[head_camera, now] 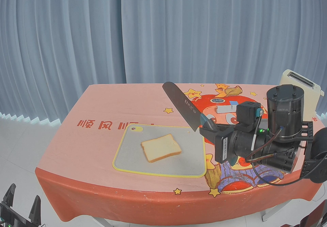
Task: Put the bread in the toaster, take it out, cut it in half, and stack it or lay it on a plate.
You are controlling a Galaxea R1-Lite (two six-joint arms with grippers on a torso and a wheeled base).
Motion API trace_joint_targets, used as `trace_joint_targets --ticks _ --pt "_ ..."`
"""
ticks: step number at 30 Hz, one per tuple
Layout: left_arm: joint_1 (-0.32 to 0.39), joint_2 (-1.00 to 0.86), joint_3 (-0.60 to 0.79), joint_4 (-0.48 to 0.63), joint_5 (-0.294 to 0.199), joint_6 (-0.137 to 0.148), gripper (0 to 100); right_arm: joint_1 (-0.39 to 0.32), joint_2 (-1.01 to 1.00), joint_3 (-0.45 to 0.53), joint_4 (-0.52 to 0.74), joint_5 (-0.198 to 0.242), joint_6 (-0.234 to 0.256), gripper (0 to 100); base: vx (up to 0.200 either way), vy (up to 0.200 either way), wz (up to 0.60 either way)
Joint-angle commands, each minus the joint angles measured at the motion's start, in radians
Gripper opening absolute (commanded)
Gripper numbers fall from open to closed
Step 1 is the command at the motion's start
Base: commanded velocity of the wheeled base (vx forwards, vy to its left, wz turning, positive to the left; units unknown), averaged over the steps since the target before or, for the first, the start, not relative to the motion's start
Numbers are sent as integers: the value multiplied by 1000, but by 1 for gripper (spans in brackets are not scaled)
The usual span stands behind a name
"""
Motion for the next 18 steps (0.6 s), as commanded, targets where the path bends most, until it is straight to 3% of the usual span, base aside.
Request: trace_joint_targets --ticks 1,18 --pt "1 2 18 -2 2 0 100 1 1 6 -1 0 -1 0 0 0 0" --pt "4 0 18 -2 2 -6 100 6 -5 17 1 -1 -4 0 0 0 0"
